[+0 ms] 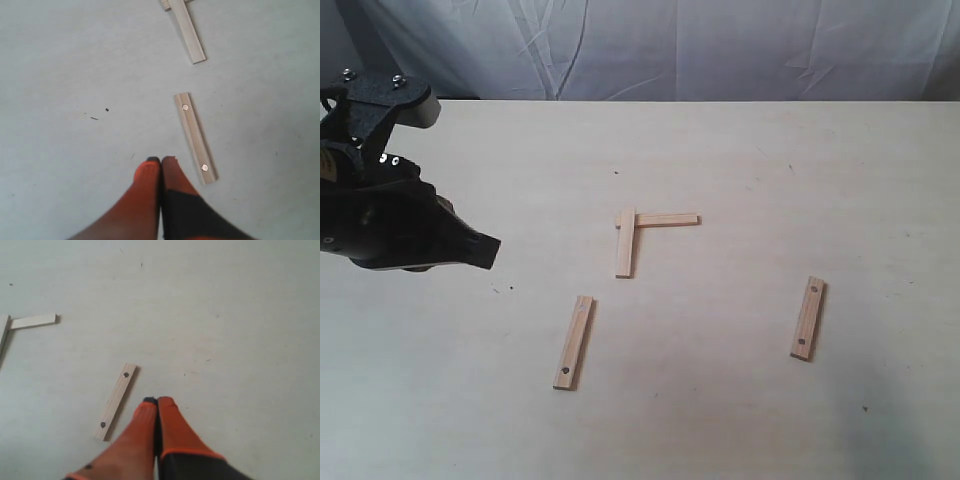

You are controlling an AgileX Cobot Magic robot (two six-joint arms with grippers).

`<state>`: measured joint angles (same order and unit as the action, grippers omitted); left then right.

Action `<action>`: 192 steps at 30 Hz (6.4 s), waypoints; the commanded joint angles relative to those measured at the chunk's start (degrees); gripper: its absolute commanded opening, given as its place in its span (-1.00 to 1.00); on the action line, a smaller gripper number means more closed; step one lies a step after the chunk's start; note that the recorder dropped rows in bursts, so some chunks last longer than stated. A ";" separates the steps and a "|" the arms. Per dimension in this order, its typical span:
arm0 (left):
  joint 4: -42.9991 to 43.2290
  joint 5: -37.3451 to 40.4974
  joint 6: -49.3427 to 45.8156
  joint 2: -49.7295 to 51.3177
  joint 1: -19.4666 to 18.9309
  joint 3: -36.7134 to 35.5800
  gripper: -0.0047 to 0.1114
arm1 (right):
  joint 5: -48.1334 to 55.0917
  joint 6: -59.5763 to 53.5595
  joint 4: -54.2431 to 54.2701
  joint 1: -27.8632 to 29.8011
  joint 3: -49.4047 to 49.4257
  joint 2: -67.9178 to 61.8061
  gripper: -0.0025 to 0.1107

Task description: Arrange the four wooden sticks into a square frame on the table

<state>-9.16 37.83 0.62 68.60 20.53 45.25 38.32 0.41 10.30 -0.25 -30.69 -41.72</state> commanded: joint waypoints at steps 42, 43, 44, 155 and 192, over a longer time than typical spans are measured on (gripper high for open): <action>-1.94 -2.94 0.32 -0.54 -0.15 -0.27 -0.92 | -6.27 52.13 -18.67 -23.14 -19.88 -65.17 -0.40; -1.94 -2.94 0.32 -0.54 -0.15 -0.27 -0.92 | -6.12 52.01 -18.58 -23.14 -19.88 -65.17 -0.51; -1.94 -2.94 0.32 -0.54 -0.15 -0.27 -0.92 | -5.90 51.59 -18.58 -23.14 -19.88 -65.17 -0.66; 7.55 -6.73 18.85 -0.54 -20.02 -0.27 -0.92 | 18.03 50.43 -13.46 -55.21 -65.01 -87.64 -0.22; 6.51 -8.11 18.61 -0.54 -20.02 -0.27 -0.92 | 16.50 -36.88 -9.72 -37.17 -65.01 -80.18 -0.97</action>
<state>-1.72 30.63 19.27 68.60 0.73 45.25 57.12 -30.44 0.55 -37.38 -95.53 -121.11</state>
